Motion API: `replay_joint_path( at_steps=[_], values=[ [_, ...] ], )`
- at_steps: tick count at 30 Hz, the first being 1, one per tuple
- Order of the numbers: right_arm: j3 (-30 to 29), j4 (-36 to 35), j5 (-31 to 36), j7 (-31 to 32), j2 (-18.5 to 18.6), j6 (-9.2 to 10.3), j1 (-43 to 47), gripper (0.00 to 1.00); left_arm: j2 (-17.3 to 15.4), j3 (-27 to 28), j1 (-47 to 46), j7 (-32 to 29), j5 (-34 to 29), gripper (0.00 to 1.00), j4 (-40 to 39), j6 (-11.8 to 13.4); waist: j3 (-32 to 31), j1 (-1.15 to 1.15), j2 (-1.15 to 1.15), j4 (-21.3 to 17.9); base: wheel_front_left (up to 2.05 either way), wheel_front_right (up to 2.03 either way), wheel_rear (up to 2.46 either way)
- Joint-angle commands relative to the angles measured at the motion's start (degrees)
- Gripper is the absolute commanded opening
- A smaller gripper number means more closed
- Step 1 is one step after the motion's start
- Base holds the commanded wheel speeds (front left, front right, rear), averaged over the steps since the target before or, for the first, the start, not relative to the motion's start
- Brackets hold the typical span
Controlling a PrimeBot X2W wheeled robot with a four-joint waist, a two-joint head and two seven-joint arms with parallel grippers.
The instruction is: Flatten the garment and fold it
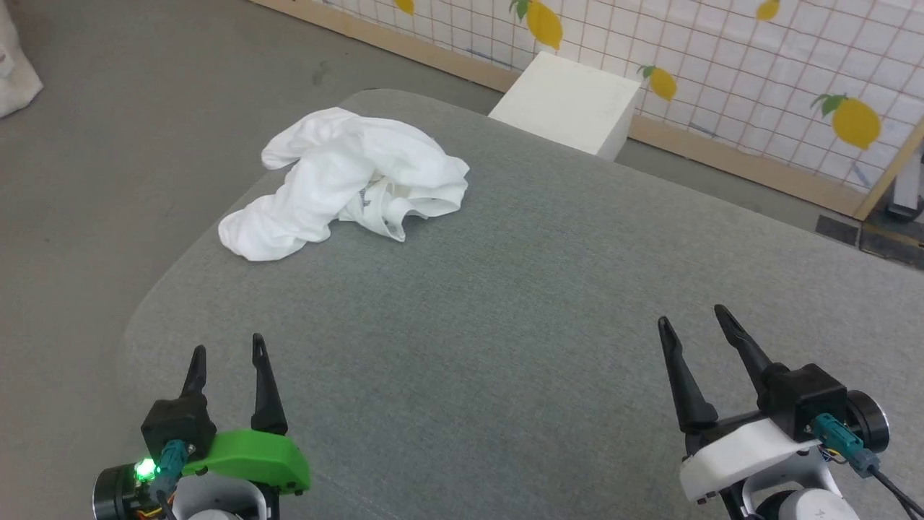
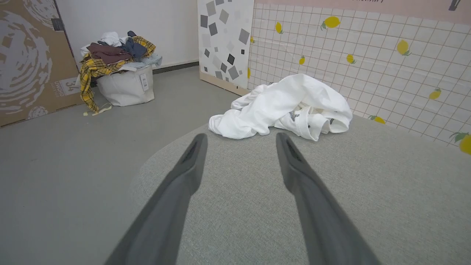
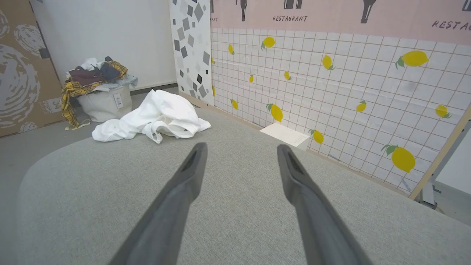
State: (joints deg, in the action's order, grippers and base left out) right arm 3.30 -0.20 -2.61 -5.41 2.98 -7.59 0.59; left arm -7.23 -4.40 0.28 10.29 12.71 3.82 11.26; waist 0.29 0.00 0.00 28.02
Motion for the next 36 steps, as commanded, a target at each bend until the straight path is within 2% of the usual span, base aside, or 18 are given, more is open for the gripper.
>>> replay_joint_path(
  at_steps=[1, 27, 31, 36],
  values=[
    [0.2, -0.4, -0.4, -0.6, -0.1, 0.08, -1.0, 1.0, -0.6, -0.2, 1.1, 0.7, 0.6, 1.0, 0.2, 0.7, 0.0, 0.0, 0.0, 0.8, 0.0, 0.0, 0.0],
    [0.6, -1.3, -1.1, -1.8, -0.1, 0.1, -1.0, 1.0, -2.6, -2.4, 0.7, 3.5, 4.3, 1.0, 1.7, 3.2, 0.7, 0.0, 0.0, 9.4, 0.0, 0.0, 0.0],
    [0.4, -1.8, -0.9, -1.5, -0.1, 0.1, -1.5, 1.0, -2.4, -2.8, -0.6, 3.6, 4.3, 1.0, 1.6, 2.9, 2.2, 0.0, 0.0, 9.6, 0.0, 0.0, 0.0],
    [0.8, -3.1, 0.3, -0.3, -0.1, 0.1, -3.6, 1.0, -3.1, -3.9, -7.6, 2.2, 5.8, 1.0, 3.0, -0.7, 7.2, 0.0, 0.0, 7.5, 0.0, 0.0, 0.0]
  ],
)
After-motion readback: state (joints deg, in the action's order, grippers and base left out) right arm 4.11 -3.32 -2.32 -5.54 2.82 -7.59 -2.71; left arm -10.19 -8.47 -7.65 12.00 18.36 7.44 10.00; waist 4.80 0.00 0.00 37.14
